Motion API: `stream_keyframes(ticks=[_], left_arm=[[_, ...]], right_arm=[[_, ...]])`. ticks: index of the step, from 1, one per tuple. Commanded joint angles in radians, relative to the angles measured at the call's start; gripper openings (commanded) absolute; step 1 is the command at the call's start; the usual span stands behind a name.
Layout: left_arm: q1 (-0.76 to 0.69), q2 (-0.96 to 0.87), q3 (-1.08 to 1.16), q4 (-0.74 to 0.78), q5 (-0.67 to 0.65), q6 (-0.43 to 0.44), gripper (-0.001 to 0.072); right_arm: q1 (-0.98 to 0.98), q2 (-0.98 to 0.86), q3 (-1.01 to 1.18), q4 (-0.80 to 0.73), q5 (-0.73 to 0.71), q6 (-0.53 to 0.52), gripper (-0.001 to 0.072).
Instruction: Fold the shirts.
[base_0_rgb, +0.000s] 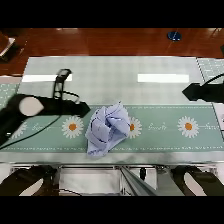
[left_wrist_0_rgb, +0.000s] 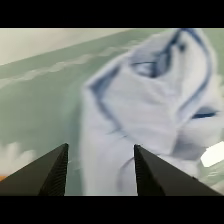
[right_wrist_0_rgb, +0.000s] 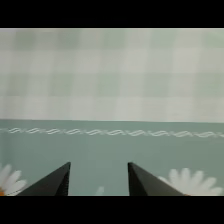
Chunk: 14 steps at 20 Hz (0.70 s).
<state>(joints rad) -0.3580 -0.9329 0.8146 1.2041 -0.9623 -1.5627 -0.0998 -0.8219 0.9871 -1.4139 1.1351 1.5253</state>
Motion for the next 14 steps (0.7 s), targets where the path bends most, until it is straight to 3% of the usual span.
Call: stream_keyframes(ticks=[1,3,7,10,14], left_arm=[[0.242,0.130,0.014,0.085,-0.265,0.033,0.0506],[0.341,0.203,-0.154,-0.064,-0.312,0.058,0.0506],[0.351,0.190,-0.497,-0.423,-0.249,0.293,0.0505],[0.304,0.166,-0.575,-0.550,-0.148,0.450,0.0505],[0.150,0.061,-0.572,-0.570,-0.055,0.467,0.0505]], right_arm=[[-0.209,-0.022,-0.016,-0.153,0.014,0.031,0.0414],[-0.348,-0.022,-0.121,-0.026,0.021,0.047,0.0411],[-0.318,-0.023,-0.436,0.428,-0.055,-0.150,0.0403],[-0.182,-0.023,-0.526,0.453,-0.068,-0.166,0.0403],[-0.048,-0.023,-0.533,0.453,-0.085,-0.147,0.0403]])
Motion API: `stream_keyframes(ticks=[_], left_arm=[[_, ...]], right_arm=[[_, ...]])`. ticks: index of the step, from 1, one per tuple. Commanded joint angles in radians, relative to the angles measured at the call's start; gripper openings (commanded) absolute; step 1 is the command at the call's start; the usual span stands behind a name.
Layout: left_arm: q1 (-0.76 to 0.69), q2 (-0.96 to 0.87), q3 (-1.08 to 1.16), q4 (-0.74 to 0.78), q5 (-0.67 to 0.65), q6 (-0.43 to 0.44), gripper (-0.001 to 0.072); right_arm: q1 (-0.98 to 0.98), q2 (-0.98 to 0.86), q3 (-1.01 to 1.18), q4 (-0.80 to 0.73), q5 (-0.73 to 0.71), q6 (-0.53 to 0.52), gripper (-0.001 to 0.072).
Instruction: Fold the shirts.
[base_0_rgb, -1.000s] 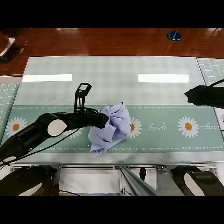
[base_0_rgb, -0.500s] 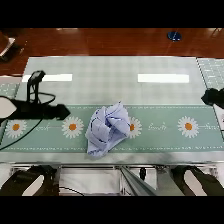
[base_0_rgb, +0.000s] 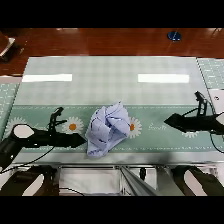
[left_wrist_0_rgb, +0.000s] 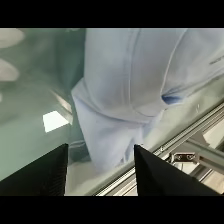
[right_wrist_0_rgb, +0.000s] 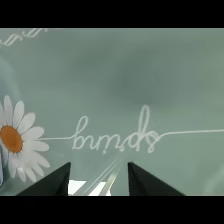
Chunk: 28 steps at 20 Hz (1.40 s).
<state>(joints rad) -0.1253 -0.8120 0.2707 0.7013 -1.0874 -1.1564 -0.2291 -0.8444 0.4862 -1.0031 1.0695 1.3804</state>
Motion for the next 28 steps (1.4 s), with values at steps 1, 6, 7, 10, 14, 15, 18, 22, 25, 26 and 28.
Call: stream_keyframes(ticks=[1,6,7,10,14,15,18,22,25,26,28], left_arm=[[-0.123,-0.098,-0.023,-0.068,0.095,0.060,0.0505],[-0.236,-0.254,0.040,-0.121,0.180,0.060,0.0505],[-0.241,-0.280,0.055,-0.122,0.178,0.060,0.0504],[-0.243,-0.347,0.084,-0.122,0.159,0.060,0.0267],[-0.243,-0.365,0.100,-0.122,0.131,0.064,0.0029],[-0.243,-0.365,0.100,-0.122,0.130,0.064,0.0029],[-0.243,-0.365,0.100,-0.122,0.132,0.064,0.0029],[-0.243,-0.365,0.100,-0.122,0.137,0.064,0.0029],[-0.243,-0.365,0.100,-0.122,0.137,0.063,0.0029],[-0.243,-0.365,0.100,-0.122,0.138,0.064,0.0029],[-0.243,-0.365,0.101,-0.122,0.141,0.064,0.0029]], right_arm=[[0.100,-0.001,-0.032,0.043,-0.026,0.010,0.0403],[0.190,-0.001,-0.033,0.042,-0.028,0.053,0.0403],[0.215,-0.001,-0.035,0.040,-0.029,0.061,0.0403],[0.294,-0.047,-0.035,0.034,-0.056,0.099,0.0403],[0.401,-0.173,-0.034,0.190,-0.171,0.067,0.0403],[0.428,-0.206,-0.033,0.258,-0.196,0.031,0.0403],[0.491,-0.303,-0.013,0.443,-0.217,-0.084,0.0403],[0.559,-0.409,0.048,0.561,-0.220,-0.158,0.0403],[0.612,-0.473,0.118,0.560,-0.242,-0.159,0.0403],[0.623,-0.492,0.140,0.560,-0.246,-0.159,0.0403],[0.636,-0.518,0.173,0.559,-0.238,-0.166,0.0260]])
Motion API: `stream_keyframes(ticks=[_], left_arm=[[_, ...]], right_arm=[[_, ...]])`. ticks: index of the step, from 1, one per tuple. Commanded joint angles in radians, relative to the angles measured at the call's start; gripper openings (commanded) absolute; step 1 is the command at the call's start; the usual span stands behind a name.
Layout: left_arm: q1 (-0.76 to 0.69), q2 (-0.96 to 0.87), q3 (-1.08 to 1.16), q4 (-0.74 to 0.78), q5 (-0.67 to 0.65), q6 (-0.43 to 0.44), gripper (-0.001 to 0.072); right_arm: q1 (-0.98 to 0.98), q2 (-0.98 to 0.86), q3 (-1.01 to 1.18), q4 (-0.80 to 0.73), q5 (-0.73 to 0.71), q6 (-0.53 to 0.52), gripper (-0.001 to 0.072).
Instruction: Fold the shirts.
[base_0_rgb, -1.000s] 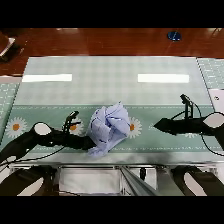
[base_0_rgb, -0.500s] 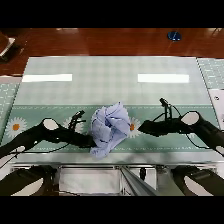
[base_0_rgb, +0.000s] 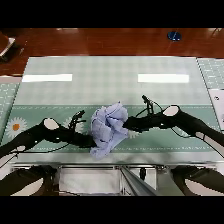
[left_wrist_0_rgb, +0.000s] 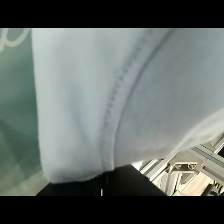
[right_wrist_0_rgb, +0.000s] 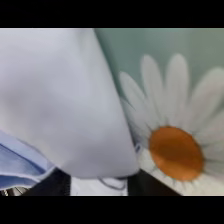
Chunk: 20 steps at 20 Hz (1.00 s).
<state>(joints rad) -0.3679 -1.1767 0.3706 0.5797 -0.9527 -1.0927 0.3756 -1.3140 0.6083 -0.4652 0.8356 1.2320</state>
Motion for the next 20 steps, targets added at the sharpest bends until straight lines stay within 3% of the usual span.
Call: stream_keyframes(ticks=[1,2,6,9,14,20], left_arm=[[0.000,0.000,0.003,0.000,0.011,0.000,0.0029],[0.002,0.000,0.009,0.000,0.011,0.000,0.0029],[0.082,0.034,0.118,0.000,-0.051,0.008,0.0029],[0.212,0.113,0.313,-0.001,-0.077,-0.023,0.0028],[0.411,0.243,0.761,-0.001,-0.069,-0.117,0.0028],[0.569,0.425,1.114,0.001,-0.069,-0.128,0.0028]], right_arm=[[0.034,-0.050,0.060,0.023,0.018,-0.041,0.0056],[0.033,-0.049,0.070,0.022,0.052,-0.083,0.0018],[-0.073,-0.014,0.234,-0.033,0.237,-0.105,0.0018],[-0.196,0.073,0.512,-0.112,0.298,-0.030,0.0017],[-0.340,0.204,1.036,-0.367,0.431,0.097,0.0017],[-0.374,0.509,1.159,-0.702,0.496,0.168,0.0018]])
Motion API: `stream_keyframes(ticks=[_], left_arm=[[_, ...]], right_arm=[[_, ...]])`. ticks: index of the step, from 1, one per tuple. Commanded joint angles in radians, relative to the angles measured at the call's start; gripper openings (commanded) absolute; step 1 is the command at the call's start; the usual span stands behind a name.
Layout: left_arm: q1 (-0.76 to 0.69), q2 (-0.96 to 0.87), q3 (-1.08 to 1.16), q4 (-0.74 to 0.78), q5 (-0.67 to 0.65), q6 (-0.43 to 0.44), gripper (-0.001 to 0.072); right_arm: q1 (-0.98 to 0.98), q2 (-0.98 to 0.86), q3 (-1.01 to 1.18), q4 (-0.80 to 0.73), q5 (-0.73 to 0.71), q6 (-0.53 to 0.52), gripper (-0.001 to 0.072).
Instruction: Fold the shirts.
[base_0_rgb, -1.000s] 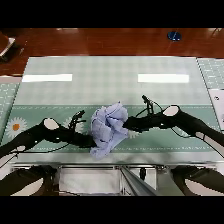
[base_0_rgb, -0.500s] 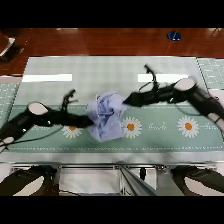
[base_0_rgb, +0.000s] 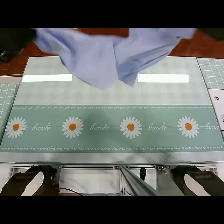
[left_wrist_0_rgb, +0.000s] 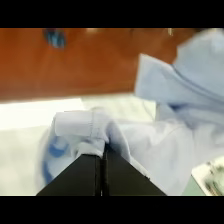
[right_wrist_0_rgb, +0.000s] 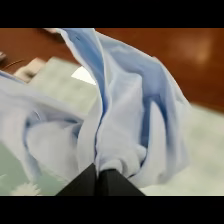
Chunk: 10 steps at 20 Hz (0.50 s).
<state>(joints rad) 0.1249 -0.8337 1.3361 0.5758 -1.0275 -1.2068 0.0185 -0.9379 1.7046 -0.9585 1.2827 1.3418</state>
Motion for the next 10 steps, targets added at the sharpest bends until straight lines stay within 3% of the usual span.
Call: stream_keyframes(ticks=[1,5,10], left_arm=[[0.100,0.121,0.162,0.008,0.005,-0.014,0.0028],[0.143,0.266,0.162,0.090,-0.022,-0.045,0.0028],[0.144,0.342,0.160,0.092,-0.237,-0.063,0.0028]], right_arm=[[-0.017,0.180,0.062,-0.282,0.080,0.085,0.0018],[-0.017,0.309,0.062,-0.467,0.245,0.159,0.0018],[-0.017,0.373,0.035,-0.435,0.405,0.174,0.0018]])
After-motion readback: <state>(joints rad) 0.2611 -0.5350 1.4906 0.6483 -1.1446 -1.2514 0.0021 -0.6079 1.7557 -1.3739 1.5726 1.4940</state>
